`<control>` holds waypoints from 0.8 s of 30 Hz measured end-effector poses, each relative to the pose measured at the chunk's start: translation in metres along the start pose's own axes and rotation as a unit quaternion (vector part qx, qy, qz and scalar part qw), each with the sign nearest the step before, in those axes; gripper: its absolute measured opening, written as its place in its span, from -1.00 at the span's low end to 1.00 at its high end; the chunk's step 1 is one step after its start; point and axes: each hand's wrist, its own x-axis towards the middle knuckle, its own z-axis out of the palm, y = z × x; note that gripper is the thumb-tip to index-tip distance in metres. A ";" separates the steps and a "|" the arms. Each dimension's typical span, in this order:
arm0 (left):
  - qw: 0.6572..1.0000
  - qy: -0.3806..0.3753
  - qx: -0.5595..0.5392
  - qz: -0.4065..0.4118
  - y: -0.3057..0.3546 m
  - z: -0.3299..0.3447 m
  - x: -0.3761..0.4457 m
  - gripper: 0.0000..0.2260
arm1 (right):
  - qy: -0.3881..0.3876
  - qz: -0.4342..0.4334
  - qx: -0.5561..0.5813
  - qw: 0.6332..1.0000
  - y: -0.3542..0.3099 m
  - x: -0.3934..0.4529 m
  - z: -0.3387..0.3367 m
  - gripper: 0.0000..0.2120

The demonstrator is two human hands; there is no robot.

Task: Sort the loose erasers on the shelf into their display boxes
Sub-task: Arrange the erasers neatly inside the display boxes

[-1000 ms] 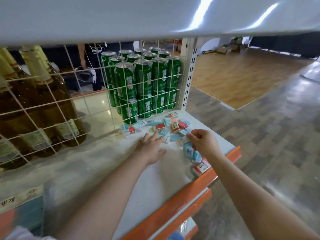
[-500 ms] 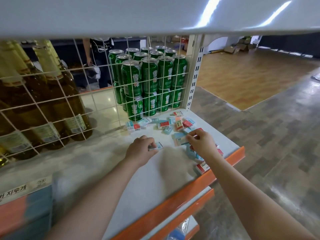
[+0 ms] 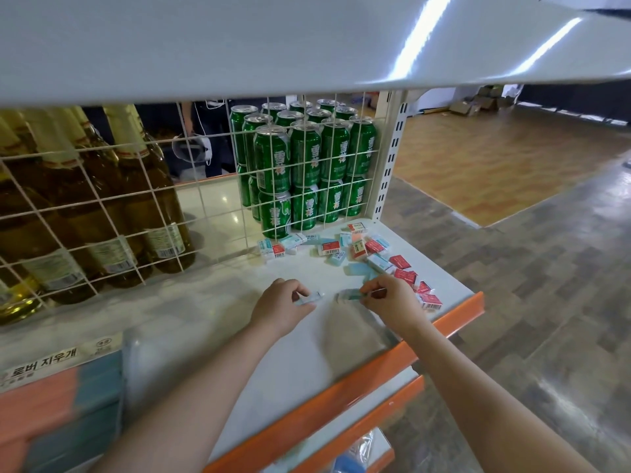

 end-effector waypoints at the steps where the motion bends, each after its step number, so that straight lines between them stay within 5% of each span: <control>1: 1.000 0.001 -0.017 -0.002 0.000 0.001 -0.003 -0.85 | 0.001 0.001 -0.003 1.000 0.001 0.000 0.000 -0.84; 7: 0.999 -0.023 -0.044 -0.019 -0.001 0.001 -0.009 -0.80 | -0.004 0.011 -0.035 0.999 0.008 0.000 0.002 -0.62; 15: 0.996 -0.090 0.014 -0.014 0.008 -0.005 -0.013 -0.79 | 0.002 0.003 -0.065 0.998 0.006 -0.004 0.000 -0.72; 20: 0.997 -0.047 0.065 -0.010 0.012 -0.005 -0.024 -0.94 | 0.002 0.003 -0.055 0.998 0.007 -0.008 -0.002 -0.72; 24: 0.995 -0.079 0.054 0.010 0.007 -0.004 -0.026 -0.57 | 0.001 0.000 -0.052 0.999 0.005 -0.010 -0.003 -0.75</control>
